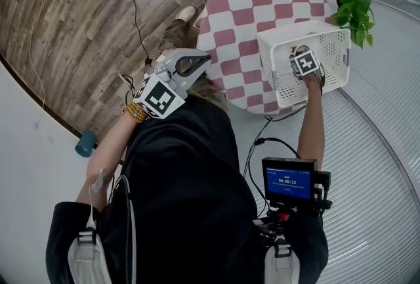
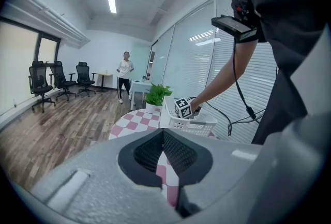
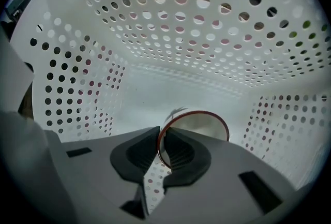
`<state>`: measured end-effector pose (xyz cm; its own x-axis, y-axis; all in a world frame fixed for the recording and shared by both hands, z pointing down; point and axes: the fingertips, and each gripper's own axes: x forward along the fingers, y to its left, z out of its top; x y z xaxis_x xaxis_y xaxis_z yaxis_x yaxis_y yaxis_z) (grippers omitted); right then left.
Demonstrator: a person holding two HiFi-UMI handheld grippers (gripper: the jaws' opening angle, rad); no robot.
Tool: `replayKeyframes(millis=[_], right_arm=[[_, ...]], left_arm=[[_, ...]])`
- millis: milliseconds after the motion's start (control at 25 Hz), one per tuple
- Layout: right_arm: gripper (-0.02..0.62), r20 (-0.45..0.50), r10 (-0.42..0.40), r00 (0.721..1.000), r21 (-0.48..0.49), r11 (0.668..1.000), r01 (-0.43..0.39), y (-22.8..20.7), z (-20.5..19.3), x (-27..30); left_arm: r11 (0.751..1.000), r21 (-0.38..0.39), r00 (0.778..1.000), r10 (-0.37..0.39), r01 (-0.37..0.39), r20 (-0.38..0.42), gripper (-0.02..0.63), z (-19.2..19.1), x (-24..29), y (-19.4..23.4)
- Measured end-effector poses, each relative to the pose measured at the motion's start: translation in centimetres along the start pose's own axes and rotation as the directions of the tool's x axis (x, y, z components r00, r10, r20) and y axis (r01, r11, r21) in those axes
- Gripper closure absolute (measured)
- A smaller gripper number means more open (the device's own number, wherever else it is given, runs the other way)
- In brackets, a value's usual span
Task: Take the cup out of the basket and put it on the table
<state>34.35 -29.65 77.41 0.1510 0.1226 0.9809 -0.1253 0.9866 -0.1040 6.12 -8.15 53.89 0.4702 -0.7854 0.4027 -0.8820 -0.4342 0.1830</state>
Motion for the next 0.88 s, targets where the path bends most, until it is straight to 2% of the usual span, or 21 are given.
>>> replayKeyframes(millis=[480, 880], right_arm=[[0.558, 0.050, -0.005, 0.999, 0.061, 0.998, 0.002, 0.1, -0.3, -0.7], [0.558, 0.184, 0.016, 0.983, 0.196, 0.979, -0.053, 1.3, -0.1, -1.6]], left_arm=[[1.000, 0.030, 1.000, -0.009, 0.009, -0.002, 0.601, 0.6, 0.0, -0.5], [0.997, 0.069, 0.999, -0.040, 0.041, -0.008, 0.601, 1.3, 0.6, -1.4]])
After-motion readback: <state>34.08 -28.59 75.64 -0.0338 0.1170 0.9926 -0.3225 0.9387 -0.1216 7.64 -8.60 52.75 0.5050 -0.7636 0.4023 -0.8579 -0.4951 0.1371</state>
